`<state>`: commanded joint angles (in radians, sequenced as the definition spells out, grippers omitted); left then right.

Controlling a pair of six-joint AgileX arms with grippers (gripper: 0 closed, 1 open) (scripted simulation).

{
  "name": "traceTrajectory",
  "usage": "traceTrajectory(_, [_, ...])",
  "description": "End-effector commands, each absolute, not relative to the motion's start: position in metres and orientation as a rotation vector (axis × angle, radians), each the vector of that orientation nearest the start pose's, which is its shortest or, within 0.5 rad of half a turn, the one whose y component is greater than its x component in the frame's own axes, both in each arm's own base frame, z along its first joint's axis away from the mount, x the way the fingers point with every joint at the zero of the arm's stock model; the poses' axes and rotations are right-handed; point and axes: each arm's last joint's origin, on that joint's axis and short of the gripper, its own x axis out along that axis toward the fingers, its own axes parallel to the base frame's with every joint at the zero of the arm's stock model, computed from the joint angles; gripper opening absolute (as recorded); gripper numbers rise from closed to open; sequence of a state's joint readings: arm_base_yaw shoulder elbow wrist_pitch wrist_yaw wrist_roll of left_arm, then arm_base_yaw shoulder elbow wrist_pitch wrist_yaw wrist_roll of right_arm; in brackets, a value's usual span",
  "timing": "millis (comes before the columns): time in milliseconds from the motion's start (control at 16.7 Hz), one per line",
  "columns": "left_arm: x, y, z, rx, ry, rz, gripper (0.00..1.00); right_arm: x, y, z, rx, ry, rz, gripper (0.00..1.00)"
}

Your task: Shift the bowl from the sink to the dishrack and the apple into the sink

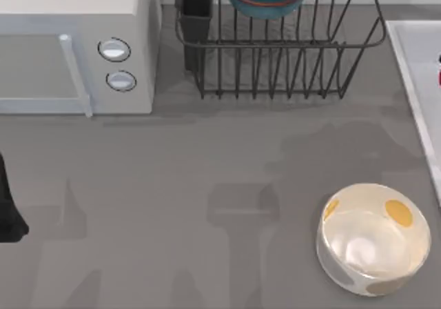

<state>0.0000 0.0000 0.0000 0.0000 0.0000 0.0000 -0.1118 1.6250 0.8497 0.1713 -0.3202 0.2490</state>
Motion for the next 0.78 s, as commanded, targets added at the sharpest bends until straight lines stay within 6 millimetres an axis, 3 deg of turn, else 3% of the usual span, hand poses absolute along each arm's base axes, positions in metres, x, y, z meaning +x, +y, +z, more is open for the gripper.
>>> traceTrajectory(180, [0.106, -0.001, 0.160, 0.000, 0.000, 0.000, 1.00, 0.320, -0.075, 0.184, 0.271, 0.357, 0.104, 0.00])
traceTrajectory(360, [0.106, -0.001, 0.160, 0.000, 0.000, 0.000, 1.00, 0.296, -0.110, 0.194, 0.150, 0.162, 0.052, 0.00])
traceTrajectory(540, [0.106, -0.001, 0.160, 0.000, 0.000, 0.000, 1.00, 0.275, -0.130, 0.204, 0.043, 0.041, 0.008, 0.00])
traceTrajectory(780, [0.106, -0.001, 0.160, 0.000, 0.000, 0.000, 1.00, 0.267, -0.136, 0.209, 0.000, 0.000, -0.010, 0.00])
